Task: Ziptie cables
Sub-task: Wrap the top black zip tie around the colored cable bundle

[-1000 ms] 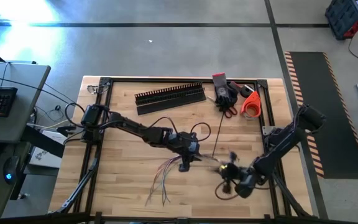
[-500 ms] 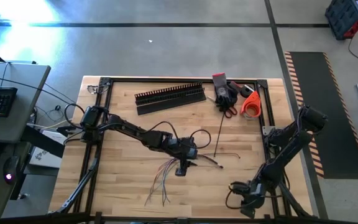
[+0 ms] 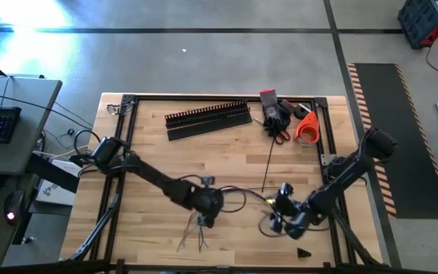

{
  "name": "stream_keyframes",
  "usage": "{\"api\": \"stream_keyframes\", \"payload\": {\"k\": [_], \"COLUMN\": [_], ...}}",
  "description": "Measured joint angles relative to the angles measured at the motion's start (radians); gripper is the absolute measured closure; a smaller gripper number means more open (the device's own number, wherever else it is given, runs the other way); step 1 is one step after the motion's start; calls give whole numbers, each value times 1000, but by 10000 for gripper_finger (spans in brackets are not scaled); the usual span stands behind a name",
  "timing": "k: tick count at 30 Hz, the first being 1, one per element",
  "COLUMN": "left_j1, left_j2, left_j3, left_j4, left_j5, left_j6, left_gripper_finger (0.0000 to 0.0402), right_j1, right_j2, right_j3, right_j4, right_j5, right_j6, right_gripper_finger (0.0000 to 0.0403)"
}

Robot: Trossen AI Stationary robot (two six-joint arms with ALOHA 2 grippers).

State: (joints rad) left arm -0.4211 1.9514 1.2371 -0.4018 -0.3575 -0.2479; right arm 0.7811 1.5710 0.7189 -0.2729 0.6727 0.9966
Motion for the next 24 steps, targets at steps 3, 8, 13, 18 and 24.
{"api": "stream_keyframes", "payload": {"k": [3,8,13,18,24], "left_j1": [-61,-166,-241,-198,-138], "left_j2": [-41,-166,-279,-296,-250], "left_j3": [-29,-116,-242,-385,-411], "left_j4": [-37,-25,163,484,900], "left_j5": [-96,-287,-430,-411,-326], "left_j6": [-127,-240,-256,-134,316], "left_gripper_finger": [294,294,288,264,220], "right_j1": [-49,-97,-128,-137,-174], "right_j2": [20,100,133,134,109], "right_j3": [-14,-15,-5,101,345], "right_j4": [21,-20,-17,-97,-363], "right_j5": [-97,-134,-178,-158,-32], "right_j6": [-80,-103,-127,-280,-371], "right_gripper_finger": [177,217,297,389,398]}}
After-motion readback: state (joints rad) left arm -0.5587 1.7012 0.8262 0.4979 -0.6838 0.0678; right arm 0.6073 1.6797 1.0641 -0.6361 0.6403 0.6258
